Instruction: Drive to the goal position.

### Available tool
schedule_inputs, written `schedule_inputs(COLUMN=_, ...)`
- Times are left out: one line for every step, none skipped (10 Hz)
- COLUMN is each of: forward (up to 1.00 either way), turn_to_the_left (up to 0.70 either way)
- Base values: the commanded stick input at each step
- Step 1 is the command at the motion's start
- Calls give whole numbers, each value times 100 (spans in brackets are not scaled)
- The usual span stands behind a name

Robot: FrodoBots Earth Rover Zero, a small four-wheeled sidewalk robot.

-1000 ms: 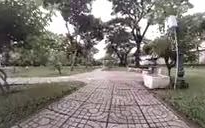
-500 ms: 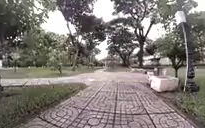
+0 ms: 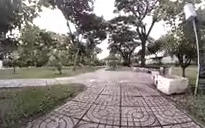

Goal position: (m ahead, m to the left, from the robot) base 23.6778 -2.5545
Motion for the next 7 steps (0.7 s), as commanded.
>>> schedule_inputs(forward=70, turn_to_the_left=0)
schedule_inputs(forward=70, turn_to_the_left=0)
schedule_inputs(forward=70, turn_to_the_left=0)
schedule_inputs(forward=70, turn_to_the_left=0)
schedule_inputs(forward=70, turn_to_the_left=0)
schedule_inputs(forward=70, turn_to_the_left=0)
schedule_inputs(forward=70, turn_to_the_left=0)
